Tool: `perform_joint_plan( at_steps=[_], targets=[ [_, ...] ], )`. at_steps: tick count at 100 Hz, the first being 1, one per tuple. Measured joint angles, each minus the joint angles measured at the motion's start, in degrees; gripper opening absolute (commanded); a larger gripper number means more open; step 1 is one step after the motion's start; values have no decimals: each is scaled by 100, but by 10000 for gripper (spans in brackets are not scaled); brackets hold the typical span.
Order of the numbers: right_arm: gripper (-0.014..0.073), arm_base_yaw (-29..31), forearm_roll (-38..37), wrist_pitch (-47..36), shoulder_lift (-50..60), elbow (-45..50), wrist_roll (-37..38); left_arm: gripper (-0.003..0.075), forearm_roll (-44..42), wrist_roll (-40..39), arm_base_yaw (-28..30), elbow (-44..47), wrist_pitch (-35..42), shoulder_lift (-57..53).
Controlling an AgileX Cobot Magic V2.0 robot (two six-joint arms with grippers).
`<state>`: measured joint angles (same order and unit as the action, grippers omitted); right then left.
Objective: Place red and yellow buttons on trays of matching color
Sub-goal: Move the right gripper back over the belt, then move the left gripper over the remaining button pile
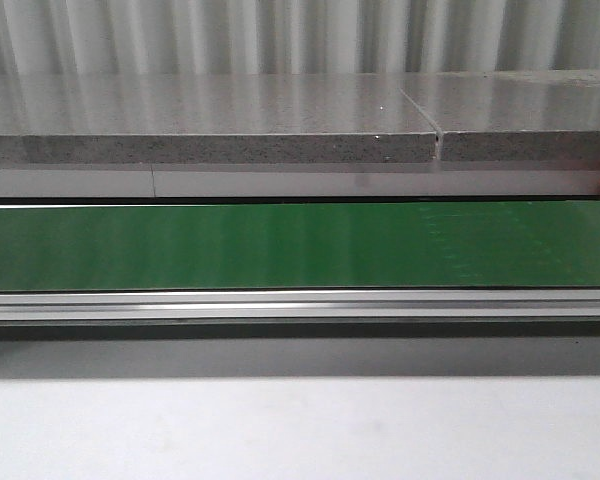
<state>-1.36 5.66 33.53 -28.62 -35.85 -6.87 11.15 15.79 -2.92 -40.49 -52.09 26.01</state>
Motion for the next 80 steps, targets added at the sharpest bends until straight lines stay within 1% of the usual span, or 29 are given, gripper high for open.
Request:
perform_joint_plan(
  at_steps=[12, 24, 29, 40, 46, 48, 49, 53, 55, 56, 60, 62, 63, 66, 73, 76, 80],
  targets=[
    [-69, 0, 0, 109, 72, 22, 0, -21, -386, -116, 0, 0, 60, 113],
    [-69, 0, 0, 210, 72, 22, 0, -21, -1115, -775, 51, -41, 137, 452],
    [-69, 0, 0, 239, 72, 25, 0, -21, -1276, -1037, 115, -90, 163, 606],
    [-69, 0, 0, 249, 72, 25, 0, -18, -1420, -1518, 226, -234, 264, 935],
    [-69, 0, 0, 249, 72, 25, 0, 4, -1441, -1673, 292, -298, 290, 1152],
    [-69, 0, 0, 249, 72, 25, 0, 31, -1442, -1709, 315, -329, 307, 1230],
    [-69, 0, 0, 249, 72, 25, 0, 31, -1442, -1710, 317, -349, 307, 1257],
    [-69, 0, 0, 249, 72, 25, 0, 90, -1442, -1746, 371, -386, 337, 1420],
    [-69, 0, 0, 249, 72, 25, 0, 141, -1442, -1756, 401, -417, 344, 1505],
    [-69, 0, 0, 249, 72, 25, 0, 141, -1442, -1756, 412, -441, 344, 1533],
    [-69, 0, 0, 249, 72, 25, 0, 235, -1442, -1771, 478, -481, 392, 1705],
    [-69, 0, 0, 249, 72, 25, 0, 306, -1442, -1771, 514, -516, 406, 1790],
    [-69, 0, 0, 249, 72, 25, 0, 306, -1442, -1771, 527, -536, 422, 1818],
    [-69, 0, 0, 249, 72, 25, 0, 398, -1442, -1775, 579, -572, 463, 1953],
    [-69, 0, 0, 249, 72, 25, 0, 548, -1442, -1785, 715, -658, 573, 2225],
    [-69, 0, 0, 249, 72, 25, 0, 587, -1442, -1799, 789, -688, 617, 2344],
    [-69, 0, 0, 249, 72, 25, 0, 602, -1442, -1799, 869, -749, 628, 2533]
  ],
)
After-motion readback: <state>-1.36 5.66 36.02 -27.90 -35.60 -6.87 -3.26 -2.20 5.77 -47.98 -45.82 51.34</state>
